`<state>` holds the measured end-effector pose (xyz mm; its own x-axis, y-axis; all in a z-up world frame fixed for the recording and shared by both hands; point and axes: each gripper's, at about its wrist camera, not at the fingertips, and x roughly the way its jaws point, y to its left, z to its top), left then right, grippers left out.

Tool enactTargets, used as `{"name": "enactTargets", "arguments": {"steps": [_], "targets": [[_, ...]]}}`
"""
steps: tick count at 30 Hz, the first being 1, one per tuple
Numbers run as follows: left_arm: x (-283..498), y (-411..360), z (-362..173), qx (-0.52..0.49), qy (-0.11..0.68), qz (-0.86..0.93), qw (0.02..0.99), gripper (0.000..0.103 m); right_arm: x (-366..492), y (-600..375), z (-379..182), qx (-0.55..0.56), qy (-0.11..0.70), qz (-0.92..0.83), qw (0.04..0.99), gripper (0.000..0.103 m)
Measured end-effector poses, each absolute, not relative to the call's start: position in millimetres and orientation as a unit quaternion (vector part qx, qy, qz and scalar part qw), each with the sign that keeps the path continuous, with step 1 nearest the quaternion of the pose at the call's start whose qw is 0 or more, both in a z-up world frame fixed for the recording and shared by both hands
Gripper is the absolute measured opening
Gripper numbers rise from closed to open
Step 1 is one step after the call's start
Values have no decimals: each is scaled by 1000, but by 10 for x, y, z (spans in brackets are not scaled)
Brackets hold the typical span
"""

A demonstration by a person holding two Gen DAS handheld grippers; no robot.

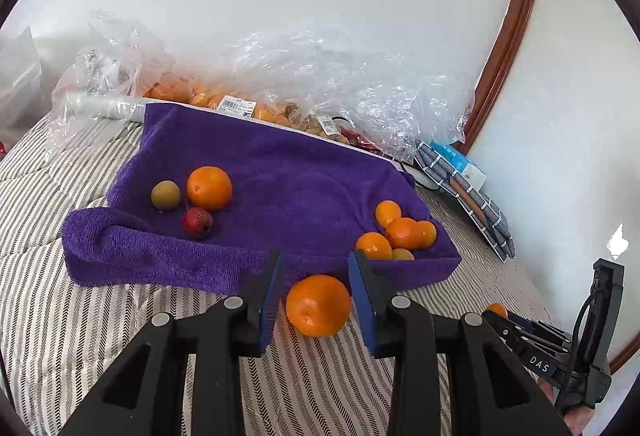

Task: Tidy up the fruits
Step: 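Close the left tool on the orange beside the towel, then carry both oranges over the purple towel and open both tools to release them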

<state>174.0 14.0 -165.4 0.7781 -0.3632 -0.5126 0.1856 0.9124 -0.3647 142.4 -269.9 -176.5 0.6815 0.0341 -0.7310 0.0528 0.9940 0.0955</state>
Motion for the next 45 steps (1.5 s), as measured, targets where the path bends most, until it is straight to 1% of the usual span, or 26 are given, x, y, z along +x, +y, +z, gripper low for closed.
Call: {"name": "enactTargets", "arguments": {"steps": [10,15,20,21,24,29,34,35,36,40,45], "targets": [[1752,300,-1659,-194,297,-148,923,31,1454,-2684,-1783,50,407,-5,912,33],[1760,302,-1665,-192,298,-145,924,31,1447,-2687,-1783,52,406,1,913,33],[1804,219,-1716,-183,324,-176,911,31,1459,-2657,-1788,47,409,14,911,33],[1798,176,-1714,-169,322,-174,915,32,1457,-2655,-1787,47,409,15,911,33],[1828,48,-1752,-138,339,-174,914,44,1446,-2674,-1779,55,405,20,912,33],[1919,-144,-1864,-90,377,-152,909,44,1438,-2715,-1768,68,400,25,914,33],[2022,-215,-1940,-85,408,-148,897,44,1431,-2698,-1742,64,395,31,916,33],[2026,-234,-1951,-78,411,-146,896,42,1435,-2697,-1732,67,394,34,916,33],[2023,-248,-1955,-73,413,-144,896,41,1449,-2696,-1720,70,394,38,916,33],[1967,-187,-1885,-93,415,-157,891,41,1556,-2667,-1586,73,391,53,916,33],[1939,-2,-1625,-101,387,-142,905,41,1785,-2530,-1380,55,375,76,922,33]]}}
